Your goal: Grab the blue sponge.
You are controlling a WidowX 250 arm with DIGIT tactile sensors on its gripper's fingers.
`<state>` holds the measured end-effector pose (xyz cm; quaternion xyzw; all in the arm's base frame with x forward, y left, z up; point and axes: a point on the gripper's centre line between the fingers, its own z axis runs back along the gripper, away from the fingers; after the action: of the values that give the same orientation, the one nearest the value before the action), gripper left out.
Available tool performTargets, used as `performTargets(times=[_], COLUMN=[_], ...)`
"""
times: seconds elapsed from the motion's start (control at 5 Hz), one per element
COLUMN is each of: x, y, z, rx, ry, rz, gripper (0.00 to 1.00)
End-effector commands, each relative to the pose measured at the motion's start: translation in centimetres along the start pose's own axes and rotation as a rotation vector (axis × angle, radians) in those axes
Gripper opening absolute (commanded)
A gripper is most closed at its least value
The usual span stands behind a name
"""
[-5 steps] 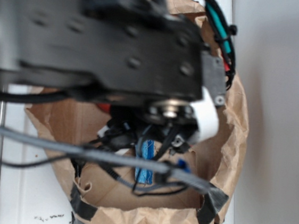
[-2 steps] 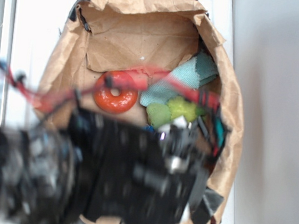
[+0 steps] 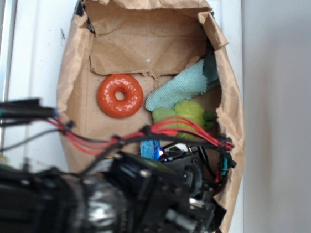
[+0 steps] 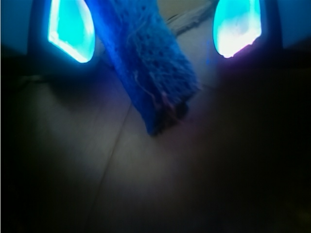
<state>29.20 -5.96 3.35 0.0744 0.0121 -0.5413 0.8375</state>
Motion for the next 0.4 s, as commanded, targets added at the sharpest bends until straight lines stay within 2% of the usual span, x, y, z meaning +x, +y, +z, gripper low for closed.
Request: performTargets(times=[0.0,0.2], x=[-0.1,-2.1], y=[0.7,2.2], z=[2.0,4.9], rx=[0.052,0.035], ry=[-0.046,-0.149], rz=[0.094,0.194], gripper=[0.0,0.0])
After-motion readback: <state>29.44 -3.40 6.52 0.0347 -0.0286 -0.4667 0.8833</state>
